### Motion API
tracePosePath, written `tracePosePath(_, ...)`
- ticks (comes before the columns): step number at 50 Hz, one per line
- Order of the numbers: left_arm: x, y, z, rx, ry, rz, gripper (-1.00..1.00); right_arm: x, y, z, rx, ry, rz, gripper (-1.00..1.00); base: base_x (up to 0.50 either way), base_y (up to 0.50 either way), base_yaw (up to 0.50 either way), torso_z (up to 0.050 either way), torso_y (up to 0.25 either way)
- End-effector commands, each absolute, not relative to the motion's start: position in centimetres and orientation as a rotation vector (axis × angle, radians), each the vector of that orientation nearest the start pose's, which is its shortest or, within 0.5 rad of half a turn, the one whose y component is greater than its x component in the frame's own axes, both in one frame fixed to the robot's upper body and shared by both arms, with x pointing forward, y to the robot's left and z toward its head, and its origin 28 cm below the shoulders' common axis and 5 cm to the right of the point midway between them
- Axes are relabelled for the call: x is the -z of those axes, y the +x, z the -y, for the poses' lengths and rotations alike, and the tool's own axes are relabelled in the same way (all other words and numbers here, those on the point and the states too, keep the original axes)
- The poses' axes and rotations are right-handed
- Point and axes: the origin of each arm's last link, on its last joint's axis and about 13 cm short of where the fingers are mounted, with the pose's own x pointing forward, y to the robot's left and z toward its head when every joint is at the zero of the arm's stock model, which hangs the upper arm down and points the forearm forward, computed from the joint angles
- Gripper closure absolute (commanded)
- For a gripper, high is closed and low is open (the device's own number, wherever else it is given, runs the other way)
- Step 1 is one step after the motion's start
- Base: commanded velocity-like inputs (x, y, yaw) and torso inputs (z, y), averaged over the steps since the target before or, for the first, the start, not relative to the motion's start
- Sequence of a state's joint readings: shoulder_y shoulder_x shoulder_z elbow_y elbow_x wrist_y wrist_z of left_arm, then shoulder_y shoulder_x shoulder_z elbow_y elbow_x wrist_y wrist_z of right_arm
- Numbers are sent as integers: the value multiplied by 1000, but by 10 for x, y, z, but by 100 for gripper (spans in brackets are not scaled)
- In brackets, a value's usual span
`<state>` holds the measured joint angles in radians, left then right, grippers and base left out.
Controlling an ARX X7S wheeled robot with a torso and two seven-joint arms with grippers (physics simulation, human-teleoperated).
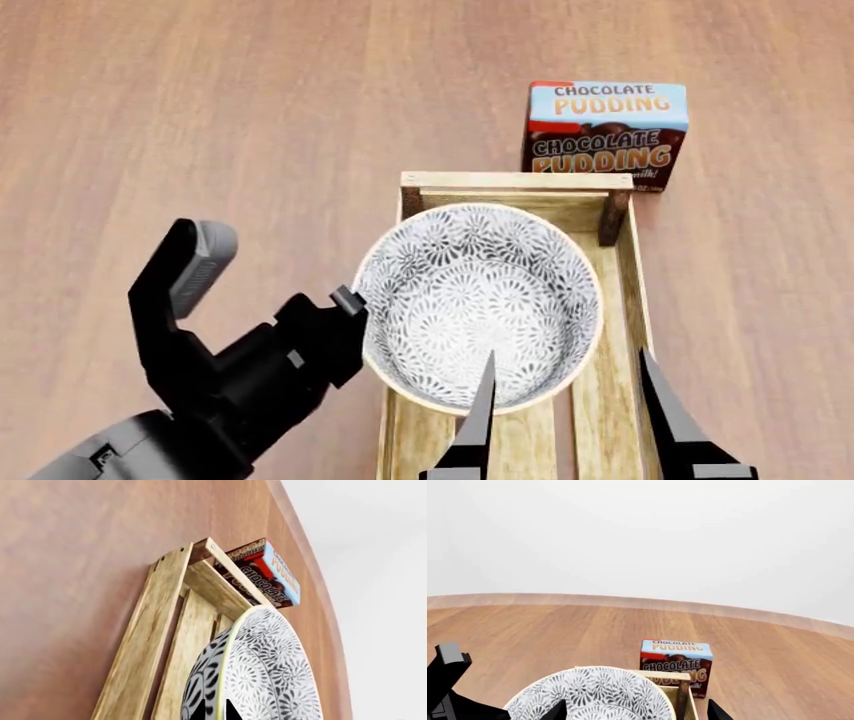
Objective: Pick up the bowl on the left and put it in the tray.
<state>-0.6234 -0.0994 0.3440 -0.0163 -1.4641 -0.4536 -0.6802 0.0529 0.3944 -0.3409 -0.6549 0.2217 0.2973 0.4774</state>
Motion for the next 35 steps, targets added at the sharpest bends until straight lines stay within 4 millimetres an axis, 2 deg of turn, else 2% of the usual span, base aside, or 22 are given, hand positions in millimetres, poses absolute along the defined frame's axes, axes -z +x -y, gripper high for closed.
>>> tracePosePath(1,-165,288,-114,336,-951,-432,100,-124,188,88,-25,-53,313,-100,0,0,0,0,0)
tracePosePath(35,-149,289,-105,353,-921,-480,100,-125,188,89,-21,-55,315,-100,0,0,0,0,1)
